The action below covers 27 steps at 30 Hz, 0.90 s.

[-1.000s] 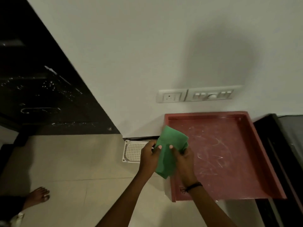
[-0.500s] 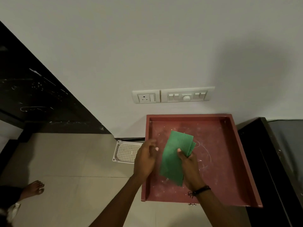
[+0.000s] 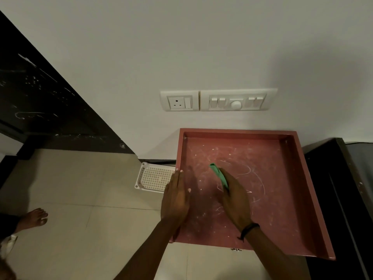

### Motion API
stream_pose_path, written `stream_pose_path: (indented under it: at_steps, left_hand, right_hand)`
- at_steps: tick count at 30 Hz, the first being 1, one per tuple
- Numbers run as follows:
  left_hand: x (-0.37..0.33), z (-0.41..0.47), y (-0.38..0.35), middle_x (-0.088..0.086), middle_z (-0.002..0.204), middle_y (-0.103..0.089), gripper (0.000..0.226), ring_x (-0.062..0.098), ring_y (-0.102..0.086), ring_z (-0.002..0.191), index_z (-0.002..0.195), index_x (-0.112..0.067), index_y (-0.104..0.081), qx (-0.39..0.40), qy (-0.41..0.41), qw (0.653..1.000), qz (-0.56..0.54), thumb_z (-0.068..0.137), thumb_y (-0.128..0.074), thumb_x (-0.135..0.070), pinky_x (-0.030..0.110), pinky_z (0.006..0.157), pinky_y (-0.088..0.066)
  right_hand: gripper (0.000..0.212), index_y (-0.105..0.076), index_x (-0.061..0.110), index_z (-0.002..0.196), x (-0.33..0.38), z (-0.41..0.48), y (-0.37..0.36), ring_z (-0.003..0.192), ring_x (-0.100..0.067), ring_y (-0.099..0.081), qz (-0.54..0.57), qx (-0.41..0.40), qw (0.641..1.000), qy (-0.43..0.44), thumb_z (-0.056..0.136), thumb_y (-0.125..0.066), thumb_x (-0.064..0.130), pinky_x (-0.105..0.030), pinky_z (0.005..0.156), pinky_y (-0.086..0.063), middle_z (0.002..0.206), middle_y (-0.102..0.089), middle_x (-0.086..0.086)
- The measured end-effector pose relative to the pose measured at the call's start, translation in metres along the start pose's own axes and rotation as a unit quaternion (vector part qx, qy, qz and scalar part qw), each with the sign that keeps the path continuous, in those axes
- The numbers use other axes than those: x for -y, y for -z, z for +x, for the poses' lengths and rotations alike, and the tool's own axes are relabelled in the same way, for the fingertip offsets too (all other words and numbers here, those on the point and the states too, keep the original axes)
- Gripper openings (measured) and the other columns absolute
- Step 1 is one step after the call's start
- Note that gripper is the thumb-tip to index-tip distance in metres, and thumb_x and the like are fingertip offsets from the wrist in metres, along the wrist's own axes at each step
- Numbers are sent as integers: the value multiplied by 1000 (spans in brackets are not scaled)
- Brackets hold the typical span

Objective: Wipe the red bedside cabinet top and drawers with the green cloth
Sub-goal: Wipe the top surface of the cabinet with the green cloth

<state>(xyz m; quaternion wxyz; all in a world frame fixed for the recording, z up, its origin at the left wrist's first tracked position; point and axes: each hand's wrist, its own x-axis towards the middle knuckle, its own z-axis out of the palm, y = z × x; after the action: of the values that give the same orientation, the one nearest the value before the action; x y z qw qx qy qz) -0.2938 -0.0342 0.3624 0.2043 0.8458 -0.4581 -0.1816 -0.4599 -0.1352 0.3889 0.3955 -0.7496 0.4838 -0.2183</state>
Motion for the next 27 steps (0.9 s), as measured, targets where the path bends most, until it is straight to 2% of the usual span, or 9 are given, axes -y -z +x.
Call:
stream_pose_path:
  at_steps: [3, 5, 10, 11, 14, 16, 18, 21, 27]
  left_hand:
    - [10, 0, -5, 7, 166, -20, 57, 24, -18, 154, 158, -10, -21, -6, -47, 999, 19, 106, -39, -25, 44, 124, -24]
    - [17, 1, -6, 10, 165, -20, 56, 25, -16, 154, 156, -6, -22, -10, -82, 996, 29, 105, -41, -19, 46, 125, -24]
    - [22, 30, -5, 2, 168, 6, 62, 16, 6, 156, 159, -13, -1, 15, -84, 996, 35, 106, -32, -23, 41, 127, -12]
    - [23, 35, -6, 2, 168, 8, 63, 15, 9, 155, 159, -13, 1, 12, -84, 996, 31, 106, -32, -23, 41, 128, -11]
    - [27, 40, -13, 3, 168, -1, 62, 16, 4, 156, 159, -10, -8, -22, -84, 996, 23, 103, -34, -17, 41, 127, -14]
    - [31, 38, -18, 6, 168, -8, 62, 19, -3, 156, 158, -9, -13, -42, -78, 996, 25, 99, -27, -20, 42, 127, -16]
    - [33, 38, -19, 7, 168, -11, 62, 21, -4, 156, 158, -9, -14, -46, -70, 996, 14, 99, -27, -21, 43, 127, -16]
    - [33, 37, -19, 10, 167, -11, 63, 23, -5, 156, 158, -7, -15, -50, -83, 995, 22, 101, -38, -19, 45, 127, -16]
    - [28, 35, -16, 10, 167, -10, 68, 22, -6, 156, 158, -7, -13, -37, -81, 996, 27, 97, -29, -31, 46, 126, -18]
  right_hand:
    - [67, -42, 36, 147, 8, 9, -14, 128, -12, -53, -59, 3, 998, 39, 93, -54, -1, -34, 103, -51, 145, -53, 10]
    - [66, -40, 32, 149, 14, 16, -23, 133, -15, -50, -103, -6, 993, 50, 93, -56, 0, -39, 103, -51, 149, -49, 6]
    - [77, -34, 19, 153, 19, 44, -44, 148, -28, -30, -246, -14, 963, 111, 86, -68, 5, -49, 118, -33, 159, -34, -8]
    - [74, -30, 20, 155, 17, 51, -51, 151, -28, -23, -269, 7, 956, 114, 90, -62, 9, -49, 121, -25, 162, -29, -8]
    - [63, -20, 26, 157, 4, 63, -77, 154, -25, -3, -310, 117, 938, 100, 95, -20, 23, -49, 124, -5, 167, -10, -3]
    - [65, -17, 27, 158, -8, 59, -93, 155, -24, 1, -322, 149, 929, 101, 93, -15, 29, -50, 124, 0, 167, -7, -2]
    - [63, -12, 27, 159, -17, 51, -103, 155, -25, 4, -328, 137, 928, 107, 98, -22, 32, -51, 124, 3, 167, -3, -2]
    - [64, -3, 29, 159, -24, 41, -109, 154, -24, 8, -332, 128, 928, 108, 98, -18, 42, -52, 124, 3, 166, 5, 1]
    - [63, -1, 30, 159, -30, 42, -106, 154, -22, 5, -368, 150, 908, 130, 101, -17, 46, -53, 124, -4, 167, 1, 1]
